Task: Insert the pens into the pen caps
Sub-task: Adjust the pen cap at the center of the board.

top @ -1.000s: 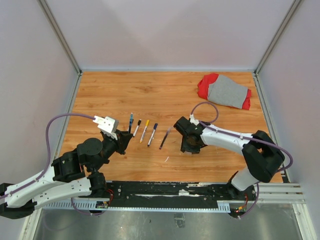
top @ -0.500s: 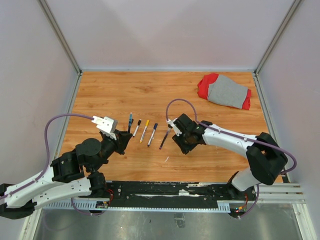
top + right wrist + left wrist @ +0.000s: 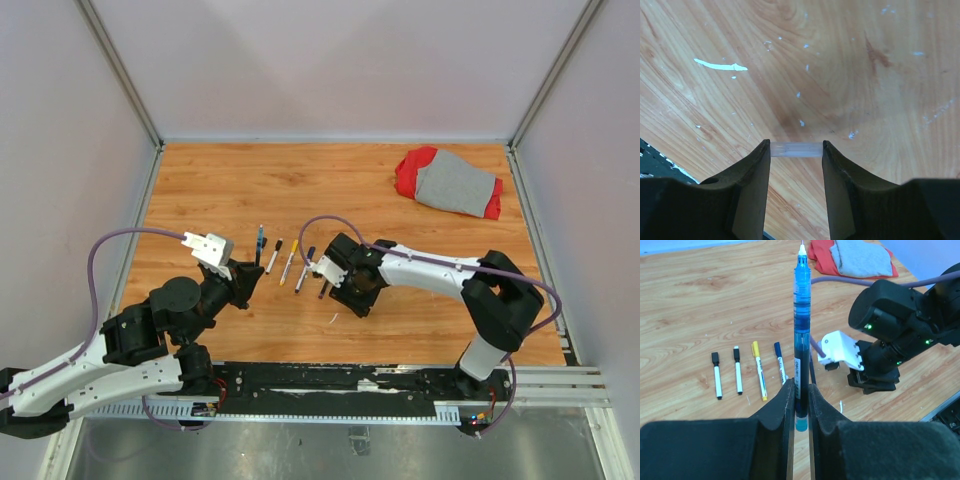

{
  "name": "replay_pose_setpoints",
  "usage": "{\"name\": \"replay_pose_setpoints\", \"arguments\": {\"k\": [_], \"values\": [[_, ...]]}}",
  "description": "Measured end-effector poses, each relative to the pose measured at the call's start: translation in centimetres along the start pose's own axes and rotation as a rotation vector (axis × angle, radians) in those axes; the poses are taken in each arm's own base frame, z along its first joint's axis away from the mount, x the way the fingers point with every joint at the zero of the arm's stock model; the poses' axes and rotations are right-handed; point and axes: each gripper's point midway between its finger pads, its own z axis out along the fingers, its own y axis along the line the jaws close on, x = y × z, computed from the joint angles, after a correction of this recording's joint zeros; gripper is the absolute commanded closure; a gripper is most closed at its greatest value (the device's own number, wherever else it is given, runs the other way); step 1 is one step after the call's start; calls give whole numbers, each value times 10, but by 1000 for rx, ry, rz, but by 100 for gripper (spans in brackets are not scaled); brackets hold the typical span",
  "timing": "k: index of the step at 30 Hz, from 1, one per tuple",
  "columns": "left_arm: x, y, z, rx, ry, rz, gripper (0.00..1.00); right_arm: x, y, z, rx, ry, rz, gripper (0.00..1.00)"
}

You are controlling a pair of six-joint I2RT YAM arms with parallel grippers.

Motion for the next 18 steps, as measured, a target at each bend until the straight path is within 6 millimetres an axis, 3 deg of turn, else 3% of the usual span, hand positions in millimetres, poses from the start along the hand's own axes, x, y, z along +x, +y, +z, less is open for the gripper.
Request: {"name": "replay_pose_setpoints", "arguments": {"k": [9, 18], "values": [[0, 0, 0, 0, 0, 0, 100, 7, 1, 15, -14, 83, -58, 61], [0, 0, 0, 0, 0, 0, 99, 6, 1, 16, -15, 80, -60, 44]]}}
